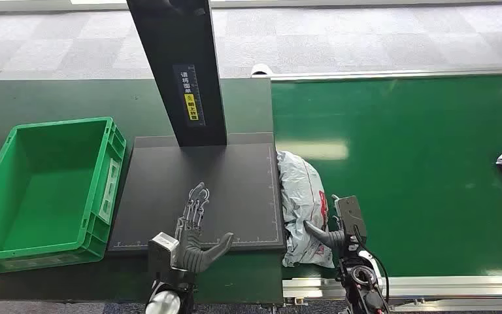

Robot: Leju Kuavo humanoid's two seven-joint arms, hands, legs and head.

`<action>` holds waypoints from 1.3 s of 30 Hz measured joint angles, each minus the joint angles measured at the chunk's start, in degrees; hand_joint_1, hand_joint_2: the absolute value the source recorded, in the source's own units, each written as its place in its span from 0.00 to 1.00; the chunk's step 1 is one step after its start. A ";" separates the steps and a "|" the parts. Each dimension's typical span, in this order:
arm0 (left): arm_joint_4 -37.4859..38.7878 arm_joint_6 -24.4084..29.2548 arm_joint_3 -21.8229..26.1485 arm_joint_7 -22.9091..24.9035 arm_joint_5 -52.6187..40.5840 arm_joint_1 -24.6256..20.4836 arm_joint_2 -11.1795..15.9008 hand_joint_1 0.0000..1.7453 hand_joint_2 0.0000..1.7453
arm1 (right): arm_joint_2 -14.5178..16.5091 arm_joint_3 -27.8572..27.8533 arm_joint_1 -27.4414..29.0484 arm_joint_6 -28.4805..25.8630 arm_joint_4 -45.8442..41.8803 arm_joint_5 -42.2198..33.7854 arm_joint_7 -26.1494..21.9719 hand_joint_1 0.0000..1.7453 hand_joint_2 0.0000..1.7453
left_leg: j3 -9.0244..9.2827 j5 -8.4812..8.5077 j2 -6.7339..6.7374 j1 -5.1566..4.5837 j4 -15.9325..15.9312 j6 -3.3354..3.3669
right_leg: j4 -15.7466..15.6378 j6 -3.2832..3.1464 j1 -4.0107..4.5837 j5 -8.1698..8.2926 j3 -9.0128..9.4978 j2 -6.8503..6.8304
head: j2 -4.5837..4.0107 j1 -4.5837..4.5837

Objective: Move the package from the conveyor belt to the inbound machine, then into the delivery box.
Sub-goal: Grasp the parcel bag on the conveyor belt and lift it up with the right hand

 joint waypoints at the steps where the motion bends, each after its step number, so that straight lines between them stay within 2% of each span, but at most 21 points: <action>1: 0.06 0.00 -0.08 0.00 0.11 -0.04 0.00 0.00 1.00 | -0.03 -0.08 -0.29 0.42 0.48 -0.29 0.12 0.00 1.00 | 0.00 0.00 0.00 0.00 0.00 0.00 | 0.00 0.00 0.00 0.00 0.00 0.00 | 0.00 0.00; 4: 0.37 -0.08 -0.46 0.00 0.50 -0.33 0.00 0.00 1.00 | -0.23 -0.49 -2.08 2.33 3.06 -1.43 0.75 0.00 1.00 | 0.04 0.00 0.04 0.00 0.00 0.00 | 0.00 0.00 0.00 0.01 0.02 0.02 | 0.00 0.00; 6: 0.67 -0.19 -0.73 0.00 0.74 -0.69 -0.02 0.00 1.00 | -0.48 -0.77 -3.67 3.65 5.24 -1.96 1.29 0.36 1.00 | 0.10 0.00 0.06 0.00 0.00 0.00 | 0.00 0.00 0.00 0.01 0.06 0.05 | 0.00 0.00; 8: 1.01 -0.25 -0.99 0.00 0.90 -1.07 -0.07 0.00 1.00 | -0.74 -0.96 -5.17 4.77 7.22 -2.17 1.85 0.85 1.00 | 0.18 0.00 0.08 0.00 0.00 0.00 | 0.00 0.00 0.00 0.02 0.13 0.06 | 0.00 0.00; 10: 1.32 -0.28 -1.25 0.00 0.97 -1.34 -0.15 0.00 1.00 | -0.95 -1.08 -6.42 5.52 8.88 -2.27 2.28 1.00 1.00 | 0.27 0.00 0.10 0.00 0.00 0.00 | 0.00 0.00 0.00 0.02 0.21 0.09 | 0.00 0.00; 17: 2.19 -0.17 -1.69 0.00 1.58 -2.20 -0.41 0.00 1.00 | -1.14 -1.35 -9.08 6.01 13.02 -2.35 2.95 1.00 1.00 | 0.34 0.00 0.08 0.00 0.00 0.00 | 0.00 -0.01 0.00 0.02 0.28 0.09 | 0.00 0.00; 33: 3.08 -0.07 -1.83 0.00 2.16 -3.46 -0.46 0.00 1.00 | -1.07 -1.65 -10.40 6.08 15.84 -2.59 3.27 1.00 1.00 | 0.24 0.00 0.04 0.00 0.01 0.00 | 0.00 0.00 0.00 0.01 0.21 0.07 | 0.00 0.00; 36: 3.30 0.37 -1.85 0.00 2.57 -3.77 -0.45 0.00 1.00 | -1.05 -1.67 -10.33 4.27 15.93 -2.70 1.83 1.00 1.00 | 0.23 0.00 0.03 0.00 0.01 0.00 | 0.00 0.00 0.00 0.01 0.21 0.07 | 0.00 -0.01; 39: 3.34 1.27 -1.86 0.00 2.87 -3.83 -0.42 0.00 1.00 | -0.85 -1.69 -9.47 -0.64 14.33 -2.03 -2.06 1.00 1.00 | 0.17 0.00 0.01 0.00 0.01 0.00 | 0.00 0.00 0.00 0.01 0.19 0.04 | 0.00 -0.01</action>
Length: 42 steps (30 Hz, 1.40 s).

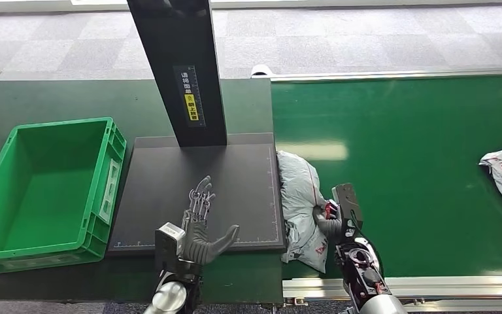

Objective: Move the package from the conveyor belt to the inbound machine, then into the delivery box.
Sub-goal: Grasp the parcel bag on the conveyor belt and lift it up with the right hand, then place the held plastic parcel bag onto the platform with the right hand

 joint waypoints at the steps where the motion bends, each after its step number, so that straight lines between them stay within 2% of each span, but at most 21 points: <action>1: 0.00 0.26 0.01 0.00 0.02 0.02 0.03 0.00 1.00 | 0.12 0.01 0.72 -1.52 -1.81 0.26 -1.05 1.00 1.00 | -0.02 0.00 -0.03 0.00 0.00 0.00 | 0.00 0.00 0.00 0.00 -0.01 -0.03 | 0.00 0.00; 4: -0.01 0.78 0.09 0.00 0.01 0.22 0.16 0.00 1.00 | 0.36 0.46 4.79 -5.35 -12.79 0.92 -1.56 1.00 1.00 | -0.10 0.01 -0.24 0.00 0.01 0.00 | 0.00 0.00 0.00 0.00 -0.05 -0.16 | 0.00 0.00; 7: -0.04 0.93 0.23 0.00 -0.21 0.72 0.32 0.00 1.00 | 0.27 1.62 10.65 -9.85 -29.01 2.44 -1.43 1.00 1.00 | -0.22 0.01 -0.33 -0.01 0.02 0.00 | 0.00 0.01 -0.01 -0.01 -0.16 -0.23 | 0.00 0.00; 13: -1.20 1.03 0.71 -0.02 -1.28 2.02 0.66 0.00 1.00 | -0.38 3.72 22.71 -18.91 -58.23 4.97 -4.89 1.00 1.00 | -0.38 -0.02 -0.27 0.00 0.00 0.00 | 0.00 0.01 -0.01 -0.03 -0.32 -0.22 | 0.00 0.00; 16: -2.67 0.51 1.30 -0.04 -1.07 3.22 0.86 0.00 1.00 | -0.65 4.74 26.57 -20.01 -66.96 4.54 -5.41 1.00 1.00 | -0.36 -0.03 -0.20 0.00 -0.02 0.00 | 0.00 0.00 0.00 -0.03 -0.32 -0.19 | 0.00 -0.01; 19: -4.40 -0.41 2.14 -0.04 -0.48 4.51 1.06 0.00 1.00 | -0.84 5.61 28.17 -19.98 -70.97 3.49 -5.21 1.00 1.00 | -0.32 -0.01 -0.16 0.00 -0.02 0.00 | 0.00 0.00 0.00 -0.03 -0.28 -0.16 | 0.00 -0.01; 28: -6.49 -0.91 3.24 -0.04 -0.18 5.69 1.21 0.00 1.00 | -1.07 6.86 29.05 -19.19 -73.79 2.80 -5.02 1.00 1.00 | -0.28 0.03 -0.25 0.00 -0.01 0.01 | 0.00 0.00 -0.01 -0.01 -0.19 -0.18 | 0.00 0.00; 31: -7.58 -0.49 3.64 -0.05 -0.59 5.95 1.37 0.00 1.00 | -1.17 7.74 27.75 -14.40 -72.52 0.34 -2.85 1.00 1.00 | -0.33 0.03 -0.14 0.00 -0.03 0.01 | 0.01 0.00 0.00 -0.01 -0.20 -0.15 | 0.00 -0.01; 33: -8.76 0.53 4.27 -0.06 -1.04 5.98 1.51 0.00 1.00 | -0.87 9.01 24.99 -8.72 -68.31 -1.47 -0.26 1.00 1.00 | -0.32 0.02 -0.02 0.00 -0.05 0.01 | 0.01 0.00 0.01 -0.01 -0.19 -0.08 | 0.00 0.01; 36: -10.21 2.53 5.87 -0.07 -1.14 5.48 1.82 0.00 1.00 | 0.96 11.62 18.69 -1.89 -57.12 -2.69 2.71 1.00 1.00 | -0.25 0.13 0.02 0.03 -0.05 -0.04 | 0.02 -0.07 0.03 0.05 -0.18 -0.03 | 0.00 0.00; 42: -11.07 5.04 9.68 -0.07 -0.38 2.90 2.67 0.00 1.00 | 6.07 17.02 7.06 0.23 -35.40 -0.05 3.24 1.00 1.00 | -0.24 0.32 -0.07 0.05 -0.04 -0.06 | 0.10 -0.12 0.07 0.11 -0.22 -0.10 | 0.00 0.00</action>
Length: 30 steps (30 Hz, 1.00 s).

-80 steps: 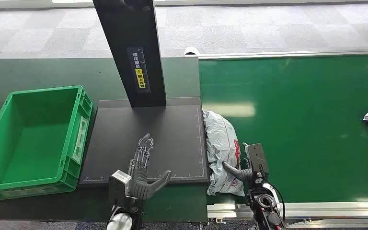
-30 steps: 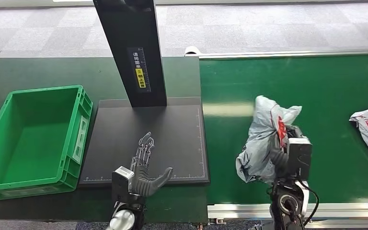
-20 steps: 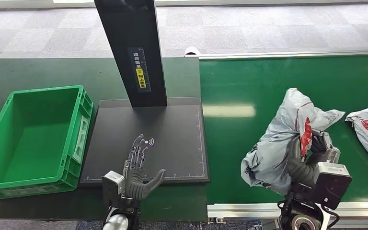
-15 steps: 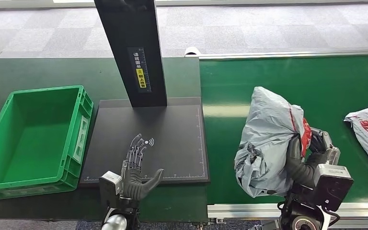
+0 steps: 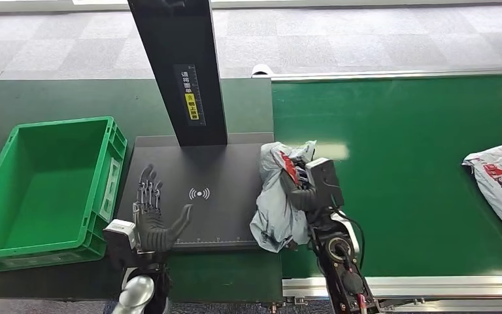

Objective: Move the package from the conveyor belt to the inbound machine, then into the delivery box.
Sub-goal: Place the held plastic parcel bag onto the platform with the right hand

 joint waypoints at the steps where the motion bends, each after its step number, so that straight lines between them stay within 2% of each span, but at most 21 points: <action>1: -0.02 0.07 0.43 0.00 0.10 -0.33 0.08 0.00 1.00 | 0.67 0.81 -1.25 -0.13 1.98 0.42 0.04 1.00 1.00 | 0.00 0.00 0.00 0.00 0.00 0.00 | 0.00 0.00 0.00 0.00 0.00 0.00 | 0.00 -0.01; 6: -0.03 1.01 1.76 0.00 0.20 -1.45 0.17 0.00 1.00 | 2.47 3.43 -4.64 -0.31 7.40 1.16 1.52 1.00 1.00 | -0.07 -0.02 -0.01 -0.03 0.02 0.01 | -0.01 0.01 -0.03 -0.01 -0.04 0.00 | 0.00 0.02; 17: -0.03 2.01 3.46 0.00 0.14 -2.21 0.17 0.00 1.00 | 2.78 4.81 -6.89 0.39 11.14 1.52 1.81 1.00 1.00 | -0.03 -0.03 -0.08 -0.03 0.02 0.02 | -0.03 0.01 -0.04 0.00 -0.04 0.00 | 0.00 0.01; 23: -0.03 2.33 3.60 0.00 0.21 -2.33 0.17 0.00 1.00 | 3.03 6.05 -7.26 1.14 10.94 2.87 1.69 1.00 1.00 | -0.04 -0.03 -0.07 -0.03 0.02 0.02 | -0.03 0.01 -0.04 0.00 -0.04 0.00 | 0.00 0.02; 30: -0.03 2.52 3.79 0.00 0.30 -2.34 0.17 0.00 1.00 | 3.23 8.49 -7.25 1.52 6.78 3.46 2.10 1.00 1.00 | -0.05 -0.03 -0.08 -0.03 0.02 0.02 | -0.03 0.01 -0.04 0.00 -0.06 0.00 | 0.00 0.01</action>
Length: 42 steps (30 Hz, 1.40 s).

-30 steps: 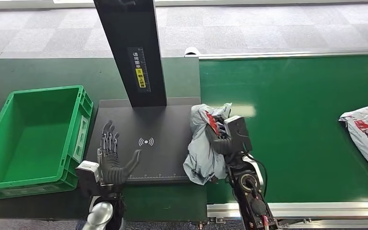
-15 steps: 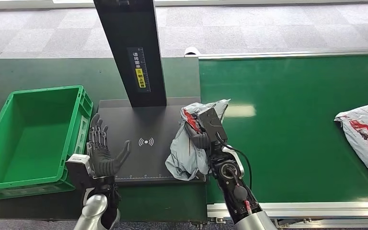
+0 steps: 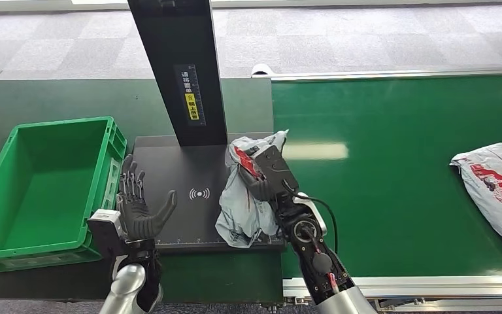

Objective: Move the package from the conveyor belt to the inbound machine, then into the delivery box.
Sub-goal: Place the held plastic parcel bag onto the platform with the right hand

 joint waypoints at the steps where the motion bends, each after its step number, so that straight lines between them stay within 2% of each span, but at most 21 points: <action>1: 0.00 -0.01 0.05 0.00 0.02 -0.01 0.00 0.00 1.00 | -0.01 0.35 0.01 0.06 -0.69 0.03 0.05 1.00 1.00 | 0.00 0.00 0.00 0.00 0.00 0.00 | 0.00 0.00 0.00 0.00 0.00 0.00 | 0.00 0.00; 18: 0.00 -0.02 0.60 0.00 0.14 -0.29 0.00 0.00 1.00 | -0.02 2.87 0.05 0.42 -4.78 0.10 0.44 1.00 1.00 | -0.01 0.00 -0.02 0.00 0.00 0.00 | 0.00 0.00 0.00 0.00 -0.01 0.00 | 0.00 0.00; 19: 0.00 -0.02 0.60 0.00 0.20 -0.29 0.00 0.00 1.00 | -0.02 2.89 0.05 0.42 -4.87 0.10 0.44 0.93 1.00 | -0.01 0.00 -0.02 0.00 0.00 0.00 | 0.00 0.00 0.00 0.00 -0.01 0.00 | 0.00 0.00; 22: 0.00 -0.02 0.60 0.00 0.56 -0.30 0.01 0.00 1.00 | -0.02 2.99 0.03 0.27 -5.19 0.34 0.77 0.18 1.00 | 0.00 0.00 -0.02 0.00 0.00 0.00 | 0.00 0.00 0.00 0.00 -0.01 0.00 | 0.00 0.01; 23: 0.00 -0.02 0.60 0.00 0.69 -0.30 0.03 0.00 1.00 | -0.02 3.03 0.03 0.04 -5.25 0.51 1.18 0.00 1.00 | -0.01 0.00 -0.02 0.00 0.00 0.00 | 0.00 0.00 0.00 0.00 -0.01 0.00 | 0.00 0.01; 32: 0.02 -0.05 0.58 0.00 0.65 -0.29 0.17 0.00 1.00 | -0.96 3.05 0.08 -1.15 -3.93 2.17 4.42 0.00 1.00 | 0.01 0.00 -0.03 0.00 0.01 0.00 | 0.00 0.00 0.00 0.00 0.00 0.00 | 0.00 0.01; 42: -0.71 -0.16 0.60 1.03 -4.39 -0.23 0.75 0.00 1.00 | -4.69 1.92 3.15 -0.10 -2.47 3.85 4.64 0.00 1.00 | 0.01 0.00 -0.03 0.00 0.01 0.00 | -0.01 0.00 0.00 0.00 0.01 0.00 | 0.00 0.00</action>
